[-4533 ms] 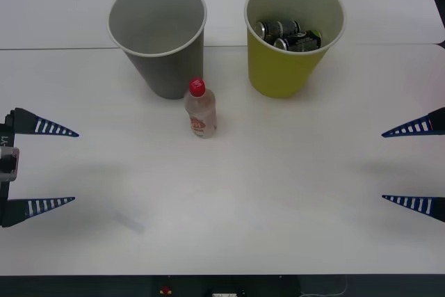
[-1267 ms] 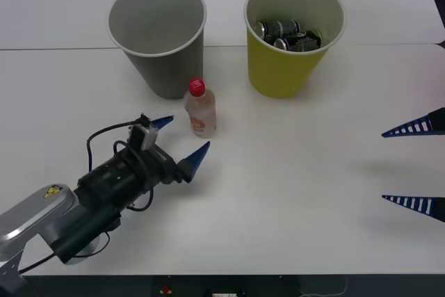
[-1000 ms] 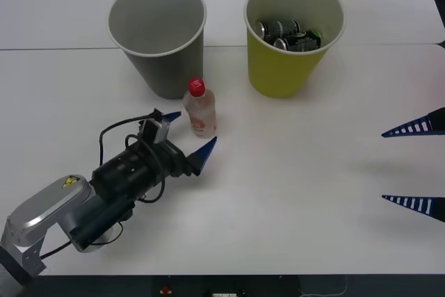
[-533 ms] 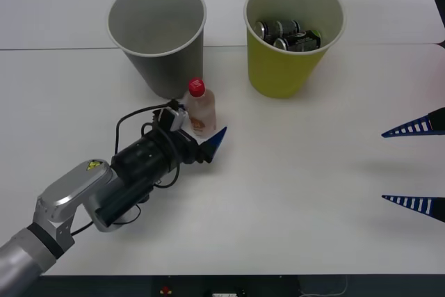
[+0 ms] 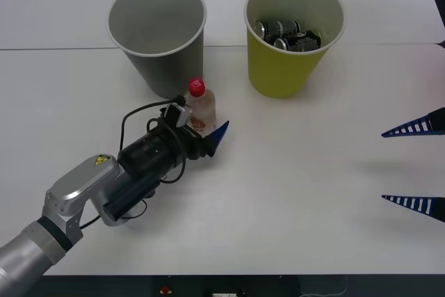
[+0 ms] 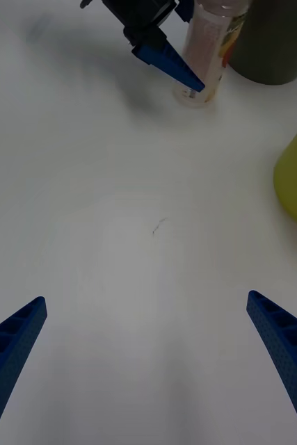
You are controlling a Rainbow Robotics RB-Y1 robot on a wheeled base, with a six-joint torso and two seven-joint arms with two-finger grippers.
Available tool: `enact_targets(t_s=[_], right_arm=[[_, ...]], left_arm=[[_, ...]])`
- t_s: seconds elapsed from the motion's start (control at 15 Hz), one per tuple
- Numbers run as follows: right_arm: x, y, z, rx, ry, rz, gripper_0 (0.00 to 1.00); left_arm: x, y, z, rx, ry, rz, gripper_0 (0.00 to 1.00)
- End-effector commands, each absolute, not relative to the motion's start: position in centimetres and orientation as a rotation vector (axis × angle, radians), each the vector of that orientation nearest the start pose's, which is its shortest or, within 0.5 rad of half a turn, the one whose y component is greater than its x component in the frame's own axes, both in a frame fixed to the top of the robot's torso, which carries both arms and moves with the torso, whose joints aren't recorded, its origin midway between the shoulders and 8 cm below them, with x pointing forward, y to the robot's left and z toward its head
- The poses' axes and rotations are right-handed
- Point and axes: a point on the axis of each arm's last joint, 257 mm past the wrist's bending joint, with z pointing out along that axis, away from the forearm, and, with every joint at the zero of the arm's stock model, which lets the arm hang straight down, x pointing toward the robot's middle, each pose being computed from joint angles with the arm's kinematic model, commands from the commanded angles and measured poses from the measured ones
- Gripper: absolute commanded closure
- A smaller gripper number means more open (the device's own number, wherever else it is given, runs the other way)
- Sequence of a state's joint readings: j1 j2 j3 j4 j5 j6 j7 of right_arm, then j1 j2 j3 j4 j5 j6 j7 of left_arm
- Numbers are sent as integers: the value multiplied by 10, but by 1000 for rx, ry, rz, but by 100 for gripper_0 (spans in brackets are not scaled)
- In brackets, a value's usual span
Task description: Put the can into the green bin and the plastic bottle into the gray bin
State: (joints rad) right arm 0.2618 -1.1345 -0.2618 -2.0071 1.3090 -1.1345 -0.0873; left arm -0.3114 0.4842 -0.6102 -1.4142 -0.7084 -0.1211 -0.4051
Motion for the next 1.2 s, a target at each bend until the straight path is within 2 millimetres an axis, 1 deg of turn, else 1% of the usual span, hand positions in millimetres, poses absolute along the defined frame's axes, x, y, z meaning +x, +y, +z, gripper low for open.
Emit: enact_targets(t_s=[0.07,0.33,0.67,0.73,0.93,1.2], right_arm=[[341,-286,-167,-1634,1596,209,0],[341,-286,-167,-1634,1596,209,0],[341,-286,-167,-1634,1596,209,0],[341,-286,-167,-1634,1596,209,0],[341,-286,-167,-1634,1596,209,0],[341,-286,-167,-1634,1596,209,0]], left_arm=[[529,50,-250,651,1583,-420,100],[527,47,-249,658,1575,-434,100],[513,41,-245,689,1552,-533,100],[510,40,-241,691,1544,-563,100],[493,42,-237,702,1544,-660,100],[456,41,-217,714,1560,-757,100]])
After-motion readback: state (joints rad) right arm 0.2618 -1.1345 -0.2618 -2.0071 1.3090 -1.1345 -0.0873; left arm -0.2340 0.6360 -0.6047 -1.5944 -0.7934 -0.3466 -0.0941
